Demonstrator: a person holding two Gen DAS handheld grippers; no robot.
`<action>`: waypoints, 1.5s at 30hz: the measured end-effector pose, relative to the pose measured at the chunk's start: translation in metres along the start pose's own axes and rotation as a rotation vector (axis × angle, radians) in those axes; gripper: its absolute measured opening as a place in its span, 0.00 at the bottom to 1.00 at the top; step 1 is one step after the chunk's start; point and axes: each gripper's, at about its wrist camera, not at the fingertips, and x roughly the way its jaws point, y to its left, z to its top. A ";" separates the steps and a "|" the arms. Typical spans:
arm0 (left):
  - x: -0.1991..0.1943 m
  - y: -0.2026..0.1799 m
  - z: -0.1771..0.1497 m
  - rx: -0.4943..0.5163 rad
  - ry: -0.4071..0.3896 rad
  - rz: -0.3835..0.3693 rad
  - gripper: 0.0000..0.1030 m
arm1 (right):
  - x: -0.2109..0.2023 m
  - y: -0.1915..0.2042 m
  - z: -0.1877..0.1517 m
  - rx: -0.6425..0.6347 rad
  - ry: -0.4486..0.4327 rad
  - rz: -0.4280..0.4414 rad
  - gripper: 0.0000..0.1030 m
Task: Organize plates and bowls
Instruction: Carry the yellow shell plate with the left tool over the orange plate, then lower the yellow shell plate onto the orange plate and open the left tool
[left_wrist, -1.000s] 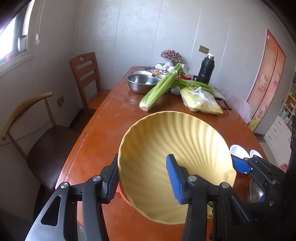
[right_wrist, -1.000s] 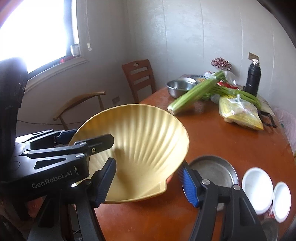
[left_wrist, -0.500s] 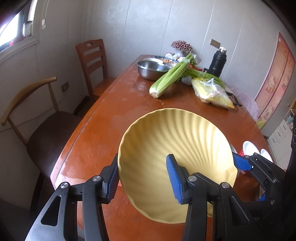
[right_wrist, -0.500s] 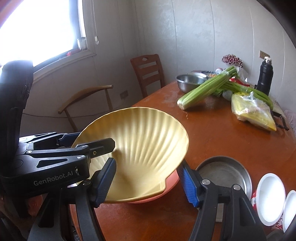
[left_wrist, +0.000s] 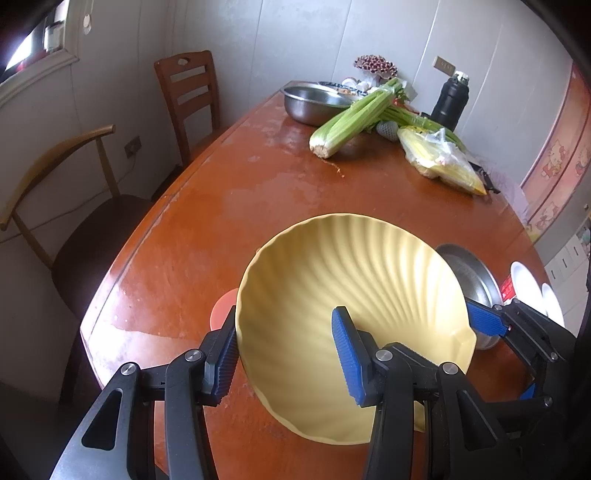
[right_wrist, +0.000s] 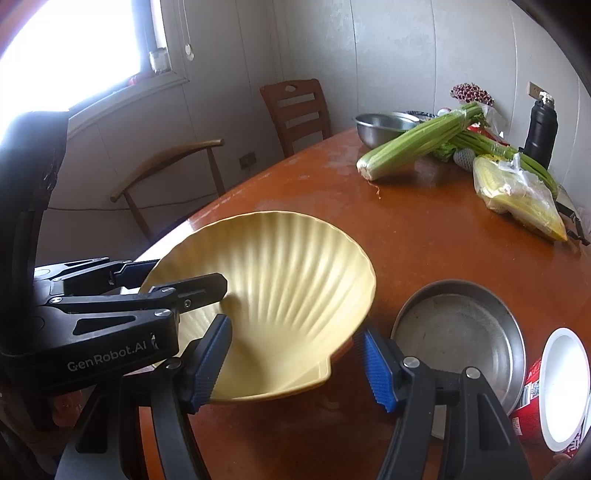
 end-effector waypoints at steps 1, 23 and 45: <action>0.002 0.000 -0.001 0.000 0.004 0.004 0.48 | 0.002 -0.001 -0.001 -0.002 0.005 0.000 0.65; 0.007 0.001 -0.008 0.010 0.008 0.050 0.48 | 0.016 -0.007 -0.004 -0.007 0.040 -0.045 0.65; 0.011 -0.016 -0.016 0.074 -0.048 0.201 0.48 | 0.011 -0.020 -0.008 0.038 0.011 -0.111 0.65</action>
